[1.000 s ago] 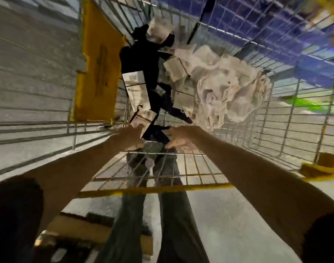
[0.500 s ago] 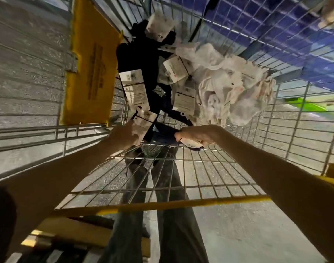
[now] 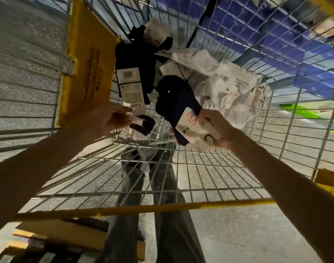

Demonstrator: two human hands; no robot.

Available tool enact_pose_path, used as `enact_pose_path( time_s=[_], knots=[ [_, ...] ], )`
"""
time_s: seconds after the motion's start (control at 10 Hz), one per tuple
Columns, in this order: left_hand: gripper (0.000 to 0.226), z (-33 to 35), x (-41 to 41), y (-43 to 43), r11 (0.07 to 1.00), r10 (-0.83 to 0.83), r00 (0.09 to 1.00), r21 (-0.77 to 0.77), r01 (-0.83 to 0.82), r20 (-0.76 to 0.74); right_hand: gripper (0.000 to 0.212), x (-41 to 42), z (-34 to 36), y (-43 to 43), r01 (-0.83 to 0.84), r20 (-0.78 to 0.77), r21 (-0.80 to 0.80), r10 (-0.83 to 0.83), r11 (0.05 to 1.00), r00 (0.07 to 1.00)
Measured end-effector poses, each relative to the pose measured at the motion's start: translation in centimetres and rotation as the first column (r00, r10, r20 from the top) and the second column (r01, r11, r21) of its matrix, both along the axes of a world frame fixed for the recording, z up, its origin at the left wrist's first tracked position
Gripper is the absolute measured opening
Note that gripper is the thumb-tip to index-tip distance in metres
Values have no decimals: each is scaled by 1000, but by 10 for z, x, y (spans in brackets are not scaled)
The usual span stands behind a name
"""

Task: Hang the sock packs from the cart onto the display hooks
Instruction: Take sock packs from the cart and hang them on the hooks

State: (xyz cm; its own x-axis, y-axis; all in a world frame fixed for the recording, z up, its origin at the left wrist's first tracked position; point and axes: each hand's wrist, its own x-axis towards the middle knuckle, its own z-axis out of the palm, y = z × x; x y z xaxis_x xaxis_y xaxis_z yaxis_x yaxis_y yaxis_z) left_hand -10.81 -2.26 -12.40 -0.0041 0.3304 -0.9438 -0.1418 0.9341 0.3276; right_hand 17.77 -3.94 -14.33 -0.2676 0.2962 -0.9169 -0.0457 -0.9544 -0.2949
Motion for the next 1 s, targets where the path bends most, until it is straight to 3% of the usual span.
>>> enact_pose_path(
  time_s=[0.1, 0.3, 0.4, 0.5, 0.6, 0.7, 0.8, 0.9, 1.0],
  knots=[
    [12, -9, -11, 8, 997, 79, 996, 6, -79, -31, 27, -10, 10, 8, 1, -111, 46, 4, 999, 994],
    [6, -17, -16, 16, 994, -51, 999, 96, 51, -1, 8, -27, 16, 17, -77, -114, 115, 90, 990, 989],
    [14, -24, -14, 18, 974, -161, 987, 161, 159, 0, 15, -30, 13, 19, -119, -120, 133, 136, 984, 983],
    [18, -41, -16, 14, 873, -378, 892, 225, 432, -246, 11, -30, 11, 18, -84, -155, 115, 101, 990, 983],
    [15, -64, -18, 6, 823, -347, 832, 284, 491, -432, 16, -31, 6, 13, -113, -186, 193, 149, 975, 971],
    [19, -84, -22, 2, 774, -284, 800, 365, 516, -529, 22, -32, -2, 12, -177, -101, 271, 211, 946, 972],
    [9, -96, -20, 2, 688, -298, 730, 392, 611, -615, 29, -38, -13, 11, -332, 253, 365, 250, 870, 935],
    [12, -99, -11, 1, 635, -313, 722, 429, 642, -617, 50, -38, -24, 8, -522, 468, 361, 334, 773, 818],
    [18, -111, -8, -6, 673, -392, 764, 408, 618, -512, 60, -38, -26, 7, -695, 569, 282, 467, 662, 676]
  ],
)
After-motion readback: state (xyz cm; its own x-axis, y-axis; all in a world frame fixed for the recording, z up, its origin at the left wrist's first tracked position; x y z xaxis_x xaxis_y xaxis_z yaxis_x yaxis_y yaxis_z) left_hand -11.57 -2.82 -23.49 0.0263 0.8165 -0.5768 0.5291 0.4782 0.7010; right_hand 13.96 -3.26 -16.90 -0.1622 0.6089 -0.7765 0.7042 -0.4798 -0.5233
